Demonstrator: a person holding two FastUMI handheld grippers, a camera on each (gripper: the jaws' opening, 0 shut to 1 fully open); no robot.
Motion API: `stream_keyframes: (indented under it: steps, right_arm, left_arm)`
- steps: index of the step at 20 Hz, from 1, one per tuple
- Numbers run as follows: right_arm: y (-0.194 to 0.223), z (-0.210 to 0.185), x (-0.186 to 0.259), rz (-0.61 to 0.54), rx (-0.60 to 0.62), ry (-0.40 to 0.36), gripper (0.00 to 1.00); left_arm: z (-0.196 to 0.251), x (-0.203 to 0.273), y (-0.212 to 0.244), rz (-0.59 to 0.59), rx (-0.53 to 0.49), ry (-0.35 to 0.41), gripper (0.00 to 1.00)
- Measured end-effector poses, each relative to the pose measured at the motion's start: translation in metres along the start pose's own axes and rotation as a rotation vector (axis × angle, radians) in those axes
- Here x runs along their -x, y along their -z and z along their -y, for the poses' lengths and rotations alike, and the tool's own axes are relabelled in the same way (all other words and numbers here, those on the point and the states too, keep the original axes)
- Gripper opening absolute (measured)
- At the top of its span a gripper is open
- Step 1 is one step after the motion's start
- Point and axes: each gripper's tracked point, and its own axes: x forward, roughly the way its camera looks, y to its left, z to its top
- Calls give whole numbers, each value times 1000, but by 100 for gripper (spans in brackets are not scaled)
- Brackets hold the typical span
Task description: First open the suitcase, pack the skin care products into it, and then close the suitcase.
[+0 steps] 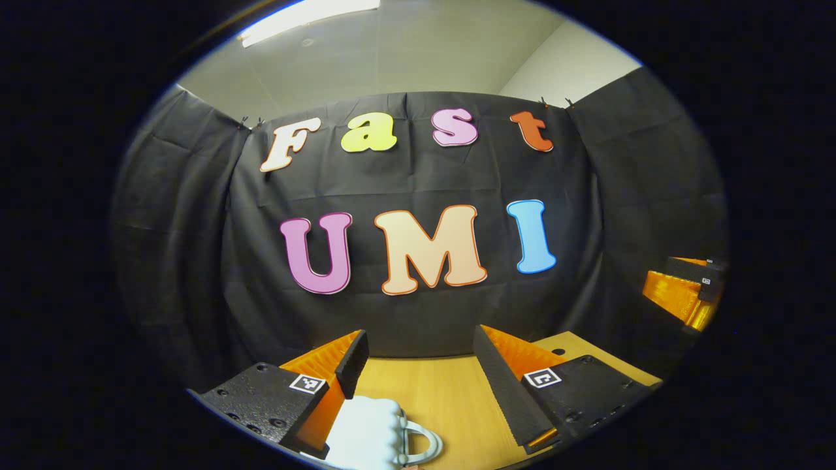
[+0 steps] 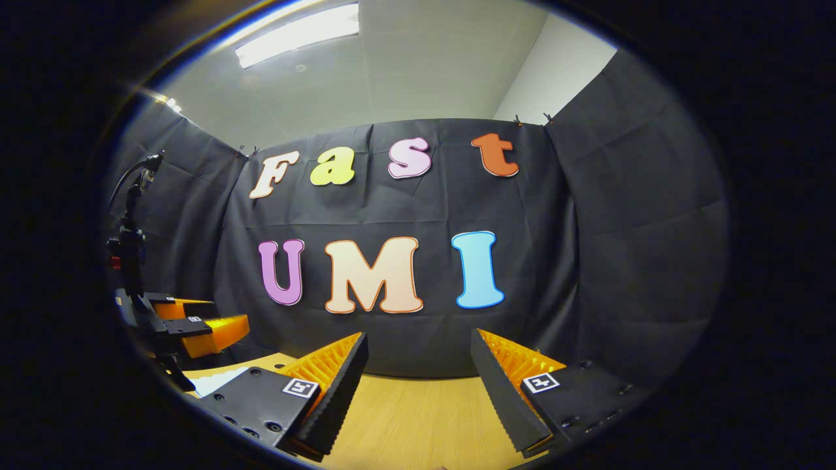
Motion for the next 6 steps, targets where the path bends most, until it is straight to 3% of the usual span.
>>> stream_keyframes:
  steps: [6]
  right_arm:
    - [-8,-12,15,15,31,25,97]
  left_arm:
    - [-9,-2,12,-58,55,21,95]
